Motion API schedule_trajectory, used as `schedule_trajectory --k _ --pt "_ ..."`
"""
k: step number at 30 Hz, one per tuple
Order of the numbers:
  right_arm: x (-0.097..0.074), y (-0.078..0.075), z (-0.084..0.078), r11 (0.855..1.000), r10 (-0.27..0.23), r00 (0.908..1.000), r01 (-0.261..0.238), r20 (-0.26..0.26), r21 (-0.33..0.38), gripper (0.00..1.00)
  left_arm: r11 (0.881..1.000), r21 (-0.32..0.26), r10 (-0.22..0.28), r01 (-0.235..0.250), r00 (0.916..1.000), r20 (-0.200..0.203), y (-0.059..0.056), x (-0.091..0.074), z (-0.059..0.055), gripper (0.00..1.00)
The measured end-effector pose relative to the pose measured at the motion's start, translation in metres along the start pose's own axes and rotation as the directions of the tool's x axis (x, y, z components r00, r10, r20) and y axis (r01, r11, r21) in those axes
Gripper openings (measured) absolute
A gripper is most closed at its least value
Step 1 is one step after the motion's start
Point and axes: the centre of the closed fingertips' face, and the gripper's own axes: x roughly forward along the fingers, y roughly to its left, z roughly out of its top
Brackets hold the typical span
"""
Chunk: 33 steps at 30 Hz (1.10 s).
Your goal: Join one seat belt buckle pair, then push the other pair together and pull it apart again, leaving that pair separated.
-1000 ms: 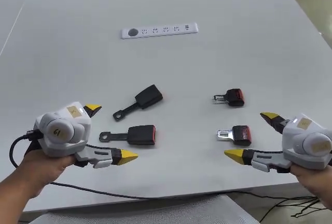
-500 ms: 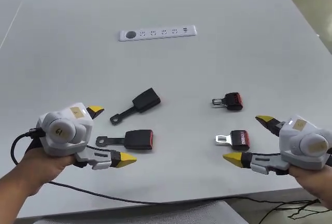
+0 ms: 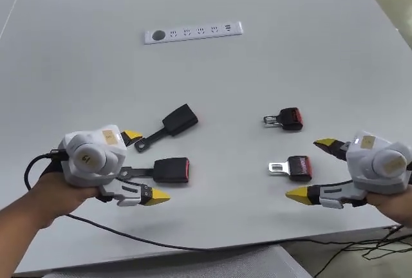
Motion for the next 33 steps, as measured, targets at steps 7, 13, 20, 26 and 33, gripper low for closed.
schedule_trajectory --k 7,13,20,26,33 --pt "0.005 -0.003 -0.002 0.999 0.041 0.9983 -0.042 -0.040 -0.014 0.78 0.997 0.047 -0.057 0.058 0.9977 -0.036 0.002 0.017 -0.001 0.78" --pt "0.008 0.001 -0.005 0.995 0.093 0.9926 -0.096 -0.077 -0.031 0.72 0.991 0.074 -0.105 0.111 0.9906 -0.088 0.000 0.033 -0.014 0.74" --pt "0.010 0.003 -0.015 0.982 0.150 0.9783 -0.164 -0.143 -0.092 0.64 0.987 0.071 -0.138 0.147 0.9822 -0.128 -0.001 0.046 -0.026 0.68" --pt "0.013 0.004 -0.023 0.970 0.183 0.9640 -0.209 -0.193 -0.127 0.57 0.982 0.082 -0.157 0.170 0.9775 -0.141 -0.003 0.054 -0.034 0.61" --pt "0.015 -0.002 -0.022 0.966 0.183 0.9644 -0.212 -0.191 -0.146 0.51 0.983 0.091 -0.148 0.160 0.9813 -0.123 0.002 0.054 -0.033 0.56"
